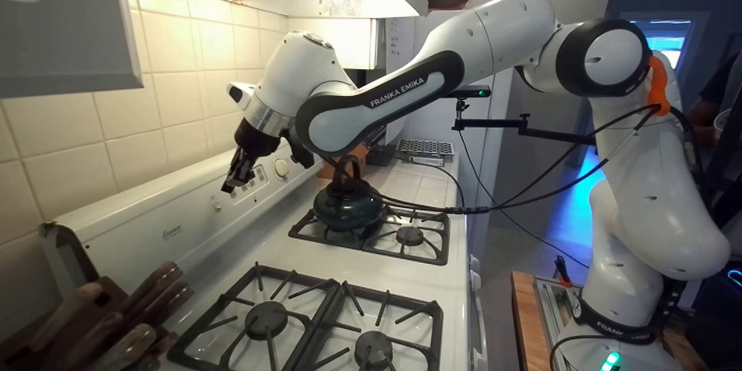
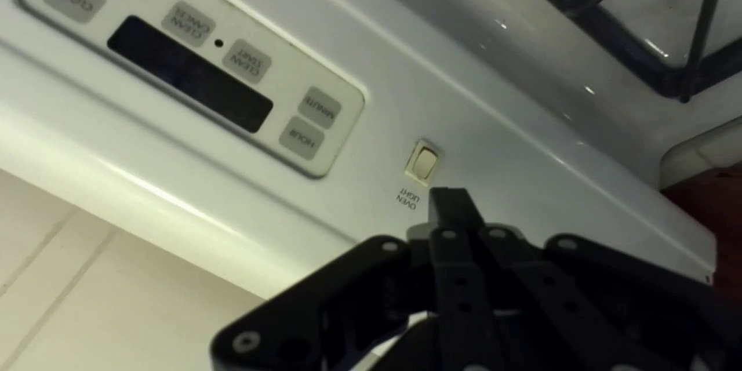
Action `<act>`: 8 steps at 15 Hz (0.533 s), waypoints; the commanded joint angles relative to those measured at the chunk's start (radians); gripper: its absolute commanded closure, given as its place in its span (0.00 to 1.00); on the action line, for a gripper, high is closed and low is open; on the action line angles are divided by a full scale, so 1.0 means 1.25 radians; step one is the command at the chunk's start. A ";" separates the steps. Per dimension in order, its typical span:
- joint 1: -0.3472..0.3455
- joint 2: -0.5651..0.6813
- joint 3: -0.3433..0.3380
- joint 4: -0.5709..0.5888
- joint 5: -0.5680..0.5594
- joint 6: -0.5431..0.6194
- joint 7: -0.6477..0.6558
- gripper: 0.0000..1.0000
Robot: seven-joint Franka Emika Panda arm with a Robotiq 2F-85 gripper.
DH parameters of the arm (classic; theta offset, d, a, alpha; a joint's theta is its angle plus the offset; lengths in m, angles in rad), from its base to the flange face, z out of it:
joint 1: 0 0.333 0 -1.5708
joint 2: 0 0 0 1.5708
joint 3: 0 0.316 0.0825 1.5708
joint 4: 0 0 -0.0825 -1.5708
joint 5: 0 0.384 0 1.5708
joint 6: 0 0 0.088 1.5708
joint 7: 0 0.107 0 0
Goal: Press the switch on the stove
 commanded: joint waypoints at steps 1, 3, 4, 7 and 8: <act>0.008 -0.056 -0.009 -0.086 0.016 0.007 0.060 1.00; 0.009 -0.074 -0.009 -0.128 0.020 0.018 0.094 1.00; 0.011 -0.081 -0.010 -0.145 0.018 0.020 0.110 1.00; 0.016 -0.107 -0.016 -0.196 0.011 0.036 0.168 1.00; 0.018 -0.119 -0.019 -0.212 0.008 0.040 0.191 1.00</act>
